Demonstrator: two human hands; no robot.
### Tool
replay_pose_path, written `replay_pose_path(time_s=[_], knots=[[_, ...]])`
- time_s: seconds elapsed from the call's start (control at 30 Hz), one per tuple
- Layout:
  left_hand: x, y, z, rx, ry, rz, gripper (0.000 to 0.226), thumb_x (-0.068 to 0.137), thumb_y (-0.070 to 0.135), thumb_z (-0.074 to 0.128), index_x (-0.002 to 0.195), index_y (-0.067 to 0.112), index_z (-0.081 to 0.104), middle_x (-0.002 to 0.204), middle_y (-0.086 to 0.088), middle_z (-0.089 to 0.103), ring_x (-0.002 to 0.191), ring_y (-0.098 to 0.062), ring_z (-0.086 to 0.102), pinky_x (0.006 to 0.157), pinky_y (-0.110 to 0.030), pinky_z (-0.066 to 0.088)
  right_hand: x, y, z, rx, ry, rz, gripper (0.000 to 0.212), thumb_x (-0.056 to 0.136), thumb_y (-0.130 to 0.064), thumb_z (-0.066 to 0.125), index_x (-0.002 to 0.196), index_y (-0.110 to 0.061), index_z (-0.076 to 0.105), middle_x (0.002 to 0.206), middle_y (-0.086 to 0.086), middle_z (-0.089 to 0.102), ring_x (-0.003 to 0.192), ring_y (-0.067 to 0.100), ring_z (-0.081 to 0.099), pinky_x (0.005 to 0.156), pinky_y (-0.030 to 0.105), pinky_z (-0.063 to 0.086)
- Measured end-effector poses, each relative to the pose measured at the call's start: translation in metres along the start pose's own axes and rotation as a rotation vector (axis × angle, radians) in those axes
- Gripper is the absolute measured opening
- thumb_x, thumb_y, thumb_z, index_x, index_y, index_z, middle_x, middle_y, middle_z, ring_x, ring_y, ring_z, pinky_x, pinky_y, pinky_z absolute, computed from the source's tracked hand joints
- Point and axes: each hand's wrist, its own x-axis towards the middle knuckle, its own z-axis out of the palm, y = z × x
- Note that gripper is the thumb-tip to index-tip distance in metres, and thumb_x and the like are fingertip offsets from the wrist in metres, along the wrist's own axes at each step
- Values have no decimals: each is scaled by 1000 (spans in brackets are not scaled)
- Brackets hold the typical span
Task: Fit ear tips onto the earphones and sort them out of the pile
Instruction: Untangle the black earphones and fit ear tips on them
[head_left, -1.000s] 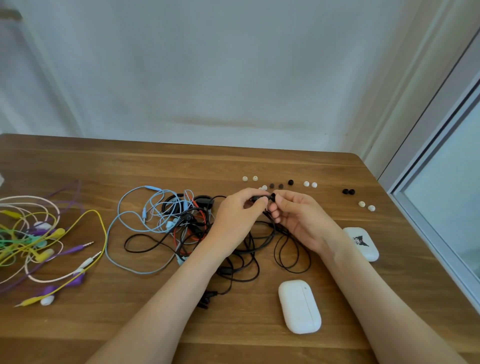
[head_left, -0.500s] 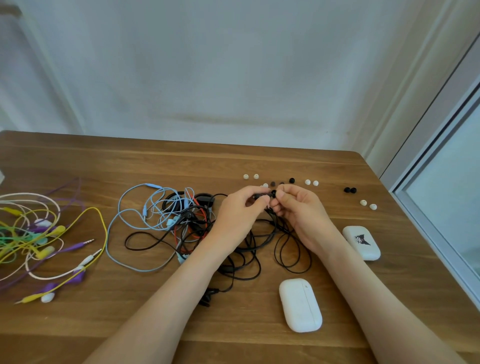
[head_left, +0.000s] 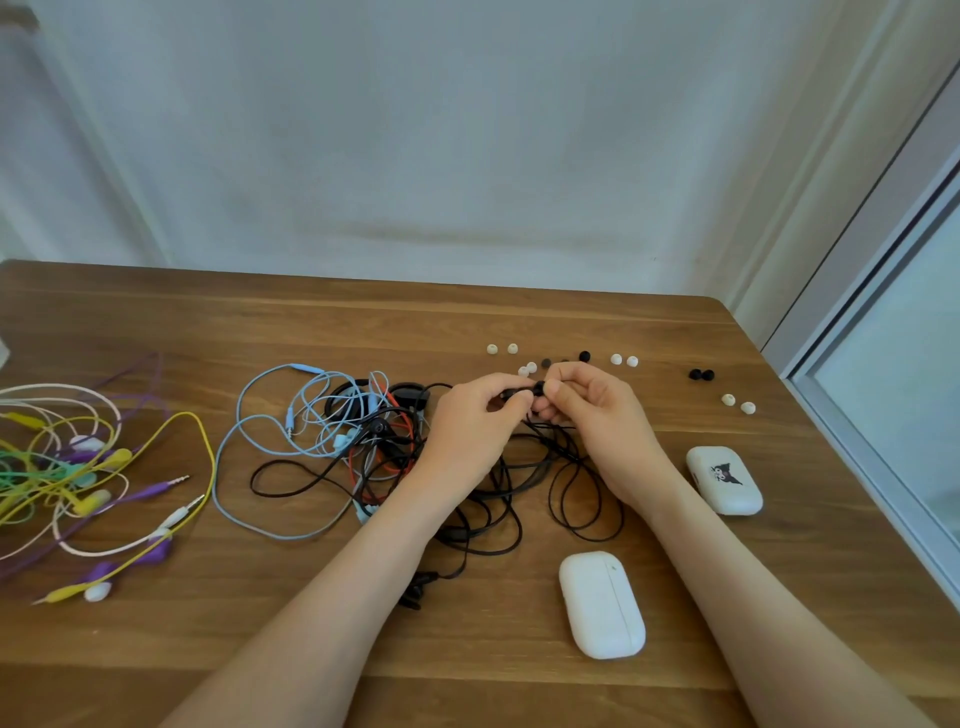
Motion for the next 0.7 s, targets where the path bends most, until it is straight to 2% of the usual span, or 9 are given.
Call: replay_pose_path(time_s=[0.1, 0.2, 0.27, 0.5, 0.6, 0.7], knots=[[-1, -1, 0, 89, -1, 1, 22, 93, 22, 58, 111, 21, 71, 100, 9, 70, 93, -2, 61, 79, -7, 43, -2, 3, 2, -119, -3, -28, 16, 96, -6, 51, 90, -11, 64, 77, 0, 67, 74, 8, 63, 73, 18, 51], [-1, -2, 1, 123, 6, -9, 23, 93, 22, 58, 111, 19, 71, 104, 6, 71, 98, -7, 62, 89, -21, 47, -4, 6, 4, -237, -6, -59, 17, 96, -6, 50, 88, -13, 63, 79, 2, 68, 76, 8, 63, 75, 20, 52], [-1, -2, 1, 114, 12, -23, 22, 93, 21, 58, 110, 19, 72, 101, 5, 72, 95, -9, 64, 90, -28, 50, -4, 7, 7, -287, 0, -73, 16, 96, -6, 50, 87, -13, 62, 79, 1, 67, 74, 5, 63, 74, 18, 50], [0, -4, 1, 120, 10, -34, 23, 93, 21, 56, 109, 18, 72, 98, 5, 72, 94, -10, 63, 90, -31, 51, -6, 10, 10, -379, 27, -129, 13, 95, -6, 53, 88, -14, 60, 78, -1, 67, 76, 5, 63, 75, 16, 50], [-1, -2, 0, 113, 6, -21, 23, 93, 21, 56, 110, 18, 72, 99, 5, 71, 95, -11, 64, 91, -33, 51, -6, 10, 11, -388, 39, -146, 11, 94, -7, 54, 89, -16, 58, 80, 0, 68, 78, 7, 64, 77, 19, 52], [-1, -2, 0, 98, -3, -8, 23, 94, 22, 56, 111, 20, 72, 103, 7, 71, 98, -10, 63, 93, -33, 50, -7, 8, 11, -357, 56, -148, 12, 96, -6, 51, 91, -15, 58, 81, 0, 67, 78, 5, 63, 75, 16, 51]])
